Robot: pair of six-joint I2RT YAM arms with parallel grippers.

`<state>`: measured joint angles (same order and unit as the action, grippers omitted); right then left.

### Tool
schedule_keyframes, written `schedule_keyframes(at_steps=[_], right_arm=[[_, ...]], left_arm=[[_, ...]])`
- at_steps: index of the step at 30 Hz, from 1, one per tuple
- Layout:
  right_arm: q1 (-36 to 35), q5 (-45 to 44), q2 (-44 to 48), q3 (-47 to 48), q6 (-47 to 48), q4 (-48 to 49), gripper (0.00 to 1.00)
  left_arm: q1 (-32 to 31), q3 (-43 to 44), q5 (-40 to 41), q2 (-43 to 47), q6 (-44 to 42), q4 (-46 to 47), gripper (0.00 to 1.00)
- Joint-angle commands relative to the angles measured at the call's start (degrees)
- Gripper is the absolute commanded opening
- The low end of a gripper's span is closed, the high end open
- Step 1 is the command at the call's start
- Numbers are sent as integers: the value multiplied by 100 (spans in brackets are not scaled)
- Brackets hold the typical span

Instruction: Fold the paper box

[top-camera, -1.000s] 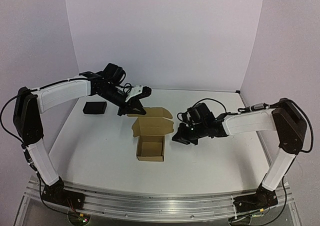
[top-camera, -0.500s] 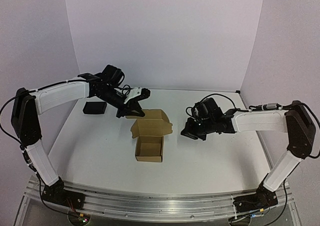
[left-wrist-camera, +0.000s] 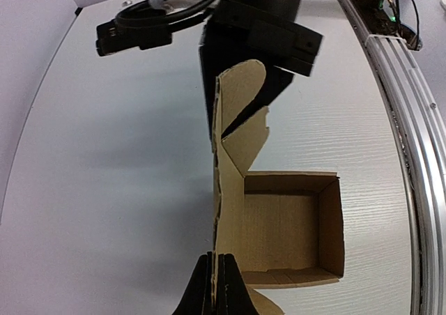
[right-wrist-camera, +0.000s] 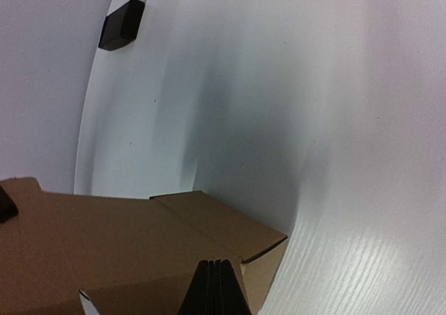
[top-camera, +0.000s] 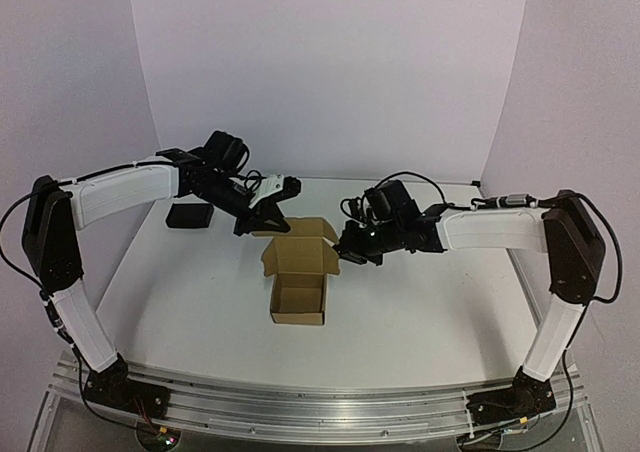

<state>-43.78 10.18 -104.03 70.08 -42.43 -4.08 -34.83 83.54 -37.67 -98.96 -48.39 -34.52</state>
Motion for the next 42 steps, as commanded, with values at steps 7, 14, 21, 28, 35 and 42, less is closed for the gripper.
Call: schedule_keyframes(at_steps=[7, 14, 21, 28, 35, 42], right_arm=[[-473, -727, 95, 156, -1090, 216, 0], [-483, -862, -175, 520, -1153, 418, 0], [-471, -1083, 320, -370, -1307, 495, 0], [-362, -2331, 1167, -229, -297, -1012, 0], [-649, -2034, 539, 866, 15, -1130, 0], [-1055, -2035, 251, 1366, -366, -1125, 0]], left_arm=[[-103, -140, 116, 343, 214, 658, 0], [-102, -201, -97, 362, 148, 576, 0], [-100, -348, 37, 406, 30, 605, 0], [-103, -558, 205, 518, -387, 780, 0], [-106, -491, 260, 482, -391, 748, 0], [-103, -457, 324, 425, -260, 789, 0]])
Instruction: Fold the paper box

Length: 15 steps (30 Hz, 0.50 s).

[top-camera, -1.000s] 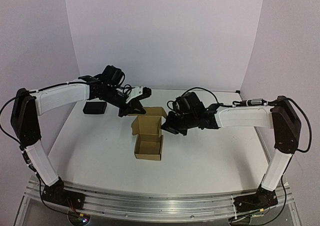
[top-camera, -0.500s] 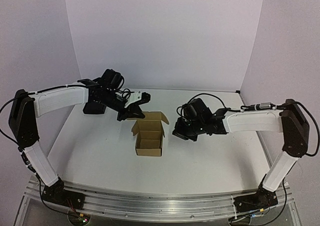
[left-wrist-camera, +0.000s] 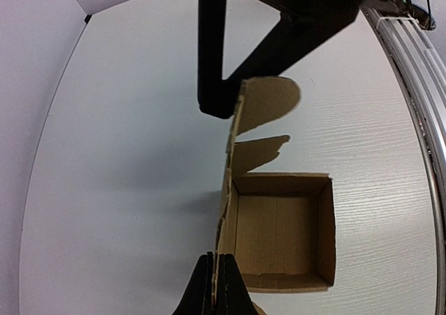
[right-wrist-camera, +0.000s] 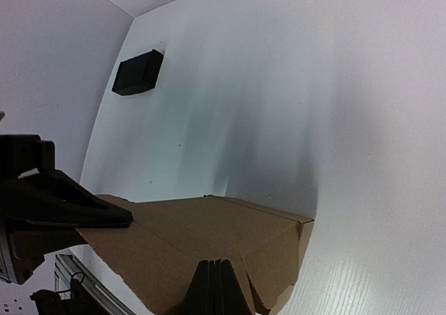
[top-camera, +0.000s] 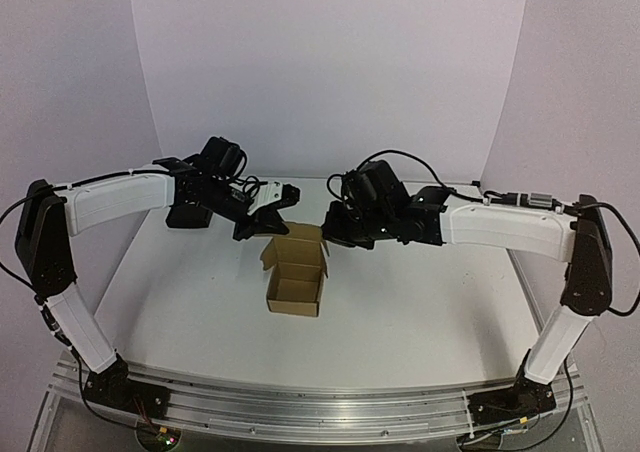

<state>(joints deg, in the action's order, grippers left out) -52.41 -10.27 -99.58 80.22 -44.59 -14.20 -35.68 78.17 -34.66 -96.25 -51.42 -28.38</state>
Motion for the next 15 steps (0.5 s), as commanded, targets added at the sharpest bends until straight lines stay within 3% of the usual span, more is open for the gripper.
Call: schedule_keyframes(at_steps=[1, 7, 10, 13, 15], right_arm=[[-236, 19, -233, 430, -180, -115, 0], [-284, -1, -125, 361, -167, -135, 0], [-281, 86, 115, 334, 687, -153, 3], [-280, 26, 488, 303, 1979, -230, 22], [-281, -62, 726, 238, 2759, -235, 40]], left_arm=[[-17, 97, 43, 145, 64, 172, 0], [-17, 103, 65, 129, -19, 166, 0], [-15, 42, 44, 153, -148, 133, 0], [-15, -12, -2, 206, -314, 91, 0], [-14, -21, -39, 231, -349, 68, 0]])
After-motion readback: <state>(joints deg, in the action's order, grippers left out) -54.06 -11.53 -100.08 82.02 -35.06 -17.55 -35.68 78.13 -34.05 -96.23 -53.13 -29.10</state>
